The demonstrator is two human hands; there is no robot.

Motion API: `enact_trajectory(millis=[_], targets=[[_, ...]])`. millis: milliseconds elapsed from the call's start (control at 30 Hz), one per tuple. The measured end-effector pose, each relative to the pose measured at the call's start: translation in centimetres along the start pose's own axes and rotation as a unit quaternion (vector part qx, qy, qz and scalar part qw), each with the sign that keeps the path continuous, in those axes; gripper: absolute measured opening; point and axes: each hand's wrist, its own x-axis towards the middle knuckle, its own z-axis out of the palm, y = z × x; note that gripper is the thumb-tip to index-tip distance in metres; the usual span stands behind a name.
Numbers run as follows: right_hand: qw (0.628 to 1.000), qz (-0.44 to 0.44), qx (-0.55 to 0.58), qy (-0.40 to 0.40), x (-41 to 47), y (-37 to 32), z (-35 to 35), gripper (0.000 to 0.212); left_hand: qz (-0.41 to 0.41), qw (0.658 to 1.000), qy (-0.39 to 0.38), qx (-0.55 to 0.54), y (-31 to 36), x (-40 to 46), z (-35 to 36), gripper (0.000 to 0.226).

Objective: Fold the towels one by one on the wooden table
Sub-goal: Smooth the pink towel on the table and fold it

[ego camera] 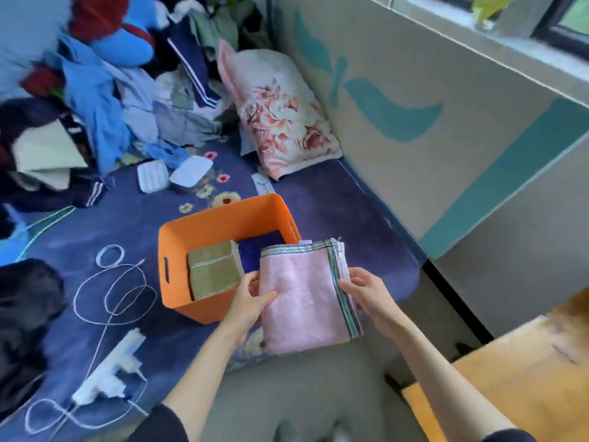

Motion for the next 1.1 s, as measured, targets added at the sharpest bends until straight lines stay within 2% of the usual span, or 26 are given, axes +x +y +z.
enact_trajectory(millis=[167, 333, 400, 567, 733, 900, 1100], targets=[[0.998, 0.006, -0.037, -0.053, 5.6, -3.7, 5.6, 0.013, -0.024, 0.998, 0.057, -0.007, 0.9, 4.1, -5.5, 0.055], [0.994, -0.002, -0.075, -0.081, 13.2, -6.4, 9.9, 0.007, -0.042, 0.993, 0.111, -0.016, 1.7, 10.4, -9.2, 0.052], [0.991, 0.002, -0.097, -0.088, 16.5, -6.6, 11.7, 0.011, -0.058, 0.990, 0.128, -0.015, 1.5, 13.4, -10.4, 0.053], [0.976, 0.037, -0.196, -0.084, 24.2, -5.0, 15.4, 0.002, -0.131, 0.980, 0.149, 0.001, -1.4, 20.4, -11.1, 0.056], [0.942, 0.108, -0.306, -0.079, 29.6, -1.8, 17.0, 0.021, -0.194, 0.971, 0.137, 0.025, -5.8, 25.5, -9.6, 0.061], [0.927, 0.165, -0.332, -0.053, 32.5, 1.0, 18.2, 0.007, -0.219, 0.968, 0.120, 0.017, -8.8, 29.2, -8.1, 0.056], [0.919, 0.181, -0.351, 0.010, 34.1, 2.6, 19.4, 0.016, -0.220, 0.969, 0.106, 0.031, -10.5, 33.1, -7.1, 0.060]])
